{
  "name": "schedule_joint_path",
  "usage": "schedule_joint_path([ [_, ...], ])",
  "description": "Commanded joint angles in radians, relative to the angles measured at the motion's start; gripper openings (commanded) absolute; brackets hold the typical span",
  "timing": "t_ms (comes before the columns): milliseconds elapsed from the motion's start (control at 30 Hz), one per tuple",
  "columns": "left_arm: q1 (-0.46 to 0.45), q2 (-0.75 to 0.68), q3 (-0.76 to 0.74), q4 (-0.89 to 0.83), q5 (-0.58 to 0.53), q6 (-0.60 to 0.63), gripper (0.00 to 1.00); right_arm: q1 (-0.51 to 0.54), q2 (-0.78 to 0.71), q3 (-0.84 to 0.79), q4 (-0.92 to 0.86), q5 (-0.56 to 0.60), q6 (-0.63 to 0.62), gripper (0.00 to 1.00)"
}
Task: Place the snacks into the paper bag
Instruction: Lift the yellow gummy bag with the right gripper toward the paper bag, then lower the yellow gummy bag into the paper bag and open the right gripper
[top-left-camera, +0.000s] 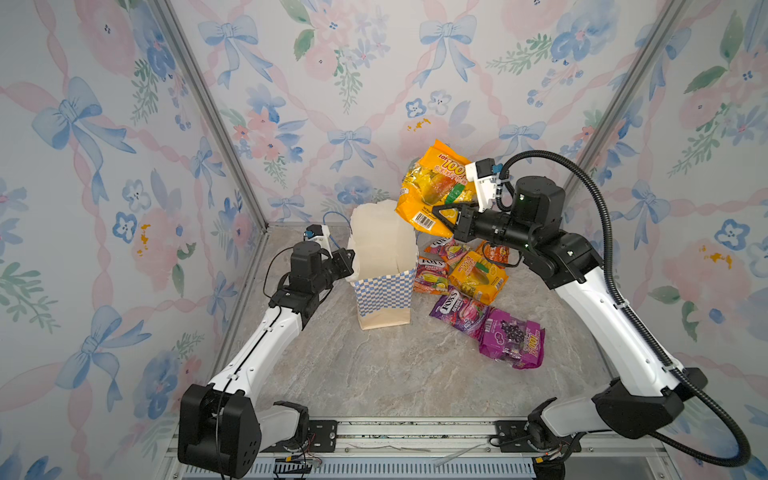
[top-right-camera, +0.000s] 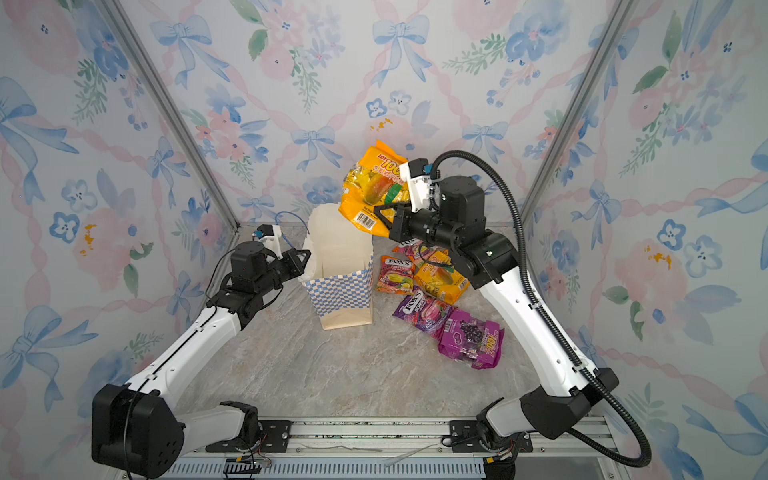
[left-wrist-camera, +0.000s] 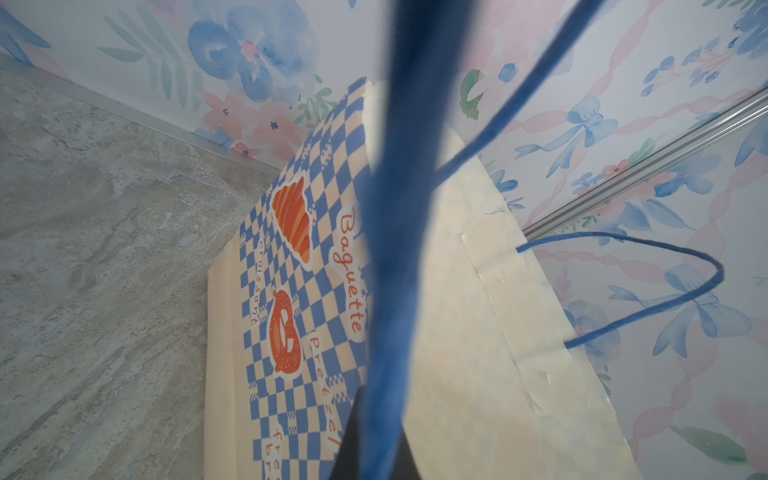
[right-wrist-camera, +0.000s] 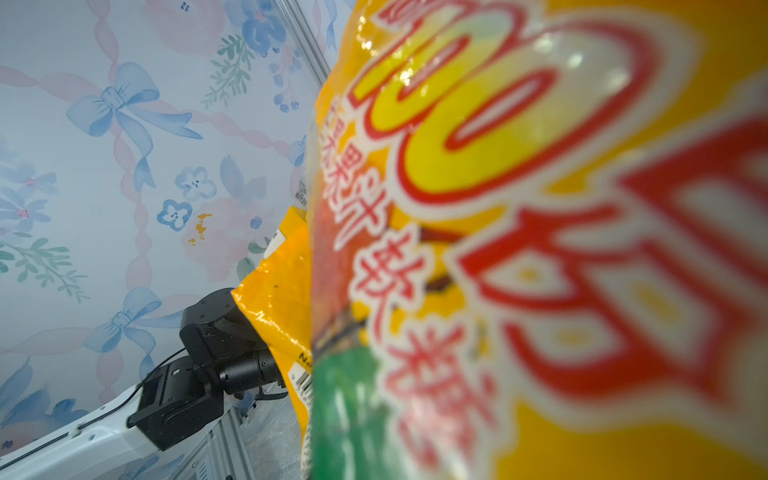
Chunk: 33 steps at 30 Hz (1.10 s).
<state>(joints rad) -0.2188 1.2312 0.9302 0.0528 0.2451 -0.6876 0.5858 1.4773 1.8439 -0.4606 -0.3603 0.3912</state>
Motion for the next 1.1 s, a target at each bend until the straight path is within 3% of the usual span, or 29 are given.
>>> schedule_joint_path([
  [0, 0.007, -0.025, -0.022, 0.034, 0.014, -0.018, 0.0, 0.042, 0.062, 0.091, 0.054, 0.057, -0.031, 0.0],
  [567, 0.008, -0.027, -0.042, 0.076, 0.013, -0.063, 0.0, 0.166, 0.474, 0.514, -0.37, 0.314, -0.082, 0.0],
  [1067, 0.01, -0.01, -0.051, 0.107, 0.018, -0.088, 0.0, 0.203, 0.486, 0.482, -0.456, 0.366, -0.103, 0.0],
])
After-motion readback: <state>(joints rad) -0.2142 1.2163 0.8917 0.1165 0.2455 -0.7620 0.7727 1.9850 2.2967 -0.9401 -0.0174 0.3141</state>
